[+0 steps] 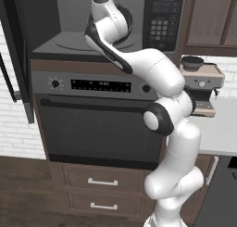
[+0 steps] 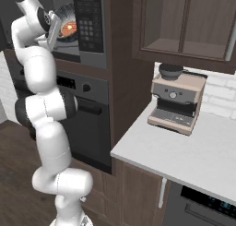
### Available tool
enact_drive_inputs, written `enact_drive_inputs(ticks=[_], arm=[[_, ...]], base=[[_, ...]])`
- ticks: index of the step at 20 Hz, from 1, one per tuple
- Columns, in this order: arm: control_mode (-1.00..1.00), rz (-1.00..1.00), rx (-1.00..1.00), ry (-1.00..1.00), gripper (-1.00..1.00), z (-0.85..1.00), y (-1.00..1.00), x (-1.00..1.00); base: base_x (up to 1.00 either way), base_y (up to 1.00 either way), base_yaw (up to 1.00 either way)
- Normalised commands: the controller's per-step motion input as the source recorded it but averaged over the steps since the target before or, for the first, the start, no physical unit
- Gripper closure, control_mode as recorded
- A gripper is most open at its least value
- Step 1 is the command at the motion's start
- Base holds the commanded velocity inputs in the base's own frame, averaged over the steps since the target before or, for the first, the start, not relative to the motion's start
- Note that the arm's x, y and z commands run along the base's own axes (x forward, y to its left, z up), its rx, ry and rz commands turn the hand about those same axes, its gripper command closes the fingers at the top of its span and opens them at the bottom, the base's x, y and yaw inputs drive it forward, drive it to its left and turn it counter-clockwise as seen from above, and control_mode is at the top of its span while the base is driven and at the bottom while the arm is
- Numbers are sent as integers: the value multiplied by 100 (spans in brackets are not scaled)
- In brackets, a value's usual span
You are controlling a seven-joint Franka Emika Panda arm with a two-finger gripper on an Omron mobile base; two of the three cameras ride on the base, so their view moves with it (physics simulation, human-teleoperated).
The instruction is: Open the microwave, place the bowl with waffle inside the microwave, then close the microwave door and turn it on.
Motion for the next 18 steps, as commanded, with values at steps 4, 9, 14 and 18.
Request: enact_drive_inputs(ticks=[4, 9, 14, 18], arm=[[-100, 0, 0, -17, -100, -7, 0, 0], [-100, 2, 0, -29, -100, 3, 0, 2], [-100, 7, 0, -69, -100, 27, 0, -1], [-100, 15, -3, -84, -100, 35, 18, -26]], base=[[0, 0, 0], [0, 0, 0], [0, 0, 0], [0, 0, 0]])
